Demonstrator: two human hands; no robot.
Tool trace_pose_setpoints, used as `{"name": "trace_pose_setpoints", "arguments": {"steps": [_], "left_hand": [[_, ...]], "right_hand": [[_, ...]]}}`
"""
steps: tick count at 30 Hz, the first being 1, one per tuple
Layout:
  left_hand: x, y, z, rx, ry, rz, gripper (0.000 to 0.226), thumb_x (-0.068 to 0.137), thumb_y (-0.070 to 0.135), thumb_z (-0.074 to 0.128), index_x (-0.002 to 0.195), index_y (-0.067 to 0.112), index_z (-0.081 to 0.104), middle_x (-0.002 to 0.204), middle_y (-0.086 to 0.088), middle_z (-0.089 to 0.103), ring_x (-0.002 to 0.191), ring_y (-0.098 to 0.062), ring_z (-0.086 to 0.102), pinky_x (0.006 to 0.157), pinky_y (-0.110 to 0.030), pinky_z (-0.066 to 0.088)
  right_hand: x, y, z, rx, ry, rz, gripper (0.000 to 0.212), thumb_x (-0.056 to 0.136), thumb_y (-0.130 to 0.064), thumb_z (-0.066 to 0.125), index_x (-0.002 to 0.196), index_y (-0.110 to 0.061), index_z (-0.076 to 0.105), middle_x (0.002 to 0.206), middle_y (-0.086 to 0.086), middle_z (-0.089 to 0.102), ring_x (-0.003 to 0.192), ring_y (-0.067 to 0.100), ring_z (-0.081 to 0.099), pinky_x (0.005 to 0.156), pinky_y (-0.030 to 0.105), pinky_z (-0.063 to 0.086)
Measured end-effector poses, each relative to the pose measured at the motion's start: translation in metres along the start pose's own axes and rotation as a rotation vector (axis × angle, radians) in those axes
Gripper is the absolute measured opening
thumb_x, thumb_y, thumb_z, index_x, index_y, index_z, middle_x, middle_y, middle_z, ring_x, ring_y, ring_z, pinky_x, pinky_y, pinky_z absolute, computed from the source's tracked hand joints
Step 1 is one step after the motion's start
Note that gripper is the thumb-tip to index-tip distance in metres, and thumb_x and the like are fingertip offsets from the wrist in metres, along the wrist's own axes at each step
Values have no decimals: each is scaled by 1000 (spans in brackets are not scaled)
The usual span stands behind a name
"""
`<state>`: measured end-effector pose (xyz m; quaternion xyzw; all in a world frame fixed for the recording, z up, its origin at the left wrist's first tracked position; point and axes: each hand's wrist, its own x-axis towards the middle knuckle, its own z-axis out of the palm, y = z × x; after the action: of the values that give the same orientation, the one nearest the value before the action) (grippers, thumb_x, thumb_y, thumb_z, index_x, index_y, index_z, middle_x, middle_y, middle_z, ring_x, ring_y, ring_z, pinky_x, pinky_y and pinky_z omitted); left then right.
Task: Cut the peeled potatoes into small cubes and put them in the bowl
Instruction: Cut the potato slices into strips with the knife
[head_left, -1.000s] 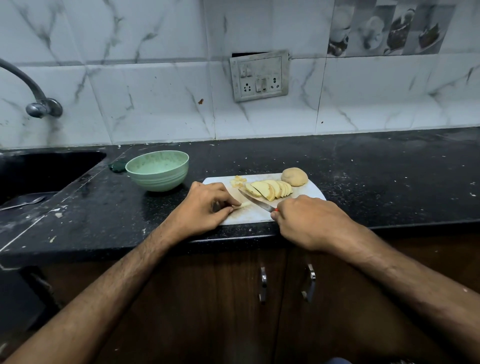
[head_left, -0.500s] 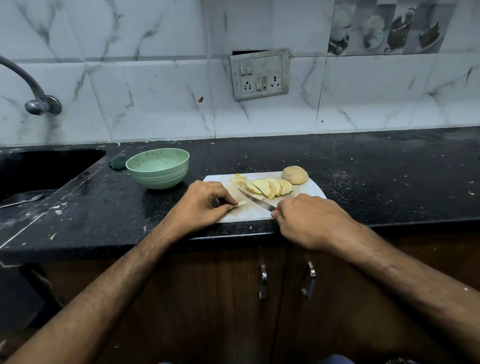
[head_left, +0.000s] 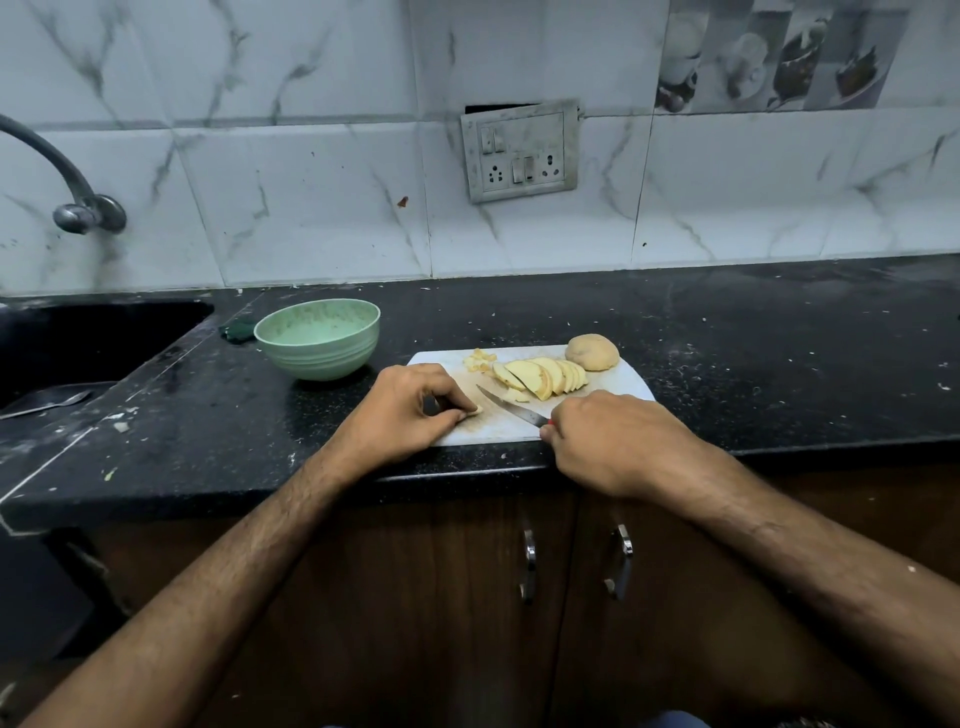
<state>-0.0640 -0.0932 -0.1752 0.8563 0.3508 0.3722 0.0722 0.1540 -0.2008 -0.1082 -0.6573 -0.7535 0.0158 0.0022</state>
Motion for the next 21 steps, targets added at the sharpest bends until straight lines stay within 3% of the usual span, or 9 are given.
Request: {"name": "trace_pose_setpoints", "arguments": {"steps": [2,4,8,14,17,21], "left_hand": [[0,1,-1,-26,2,-14,15,81,7,82,87,20,79,83,12,73,77,-3,67,68,-14,47],[-1,3,-2,-58,9,-36,18,80,8,84,89,18,72,84,9,73,81,-8,70,71,-28,55],[-2,4,-3,-81,20,-63,35,78,7,85,92,19,55,84,7,71,83,-13,72,73,-43,56],[-1,3,-2,-81,24,-74,43,77,9,87,91,22,49,82,5,73,81,-13,72,75,-43,56],[-2,4,-3,-82,15,-80,41,78,10,87,95,23,51,79,7,74,82,-11,72,75,-41,54],[-2,5,-2,-85,9,-70,40,80,9,85,103,21,55,79,9,74,82,-8,71,77,-34,52]], "right_hand": [[-2,0,-2,6,0,-11,22,103,-37,36,94,-21,48,110,6,58,85,23,45,75,35,37],[-3,-2,-2,10,9,-34,24,103,-39,34,94,-21,48,111,6,59,86,23,46,76,36,39],[0,-7,1,18,-18,-59,21,102,-38,37,94,-21,47,103,5,56,86,23,47,80,37,44],[5,-11,7,59,-89,-55,17,101,-36,40,96,-21,43,87,1,43,84,23,48,74,35,38],[0,-11,5,-75,2,-95,13,100,-33,40,95,-22,44,84,0,44,80,23,47,71,35,38],[-6,-1,-4,-184,77,-112,21,101,-36,37,96,-22,53,103,3,62,90,27,57,70,35,36]]}}
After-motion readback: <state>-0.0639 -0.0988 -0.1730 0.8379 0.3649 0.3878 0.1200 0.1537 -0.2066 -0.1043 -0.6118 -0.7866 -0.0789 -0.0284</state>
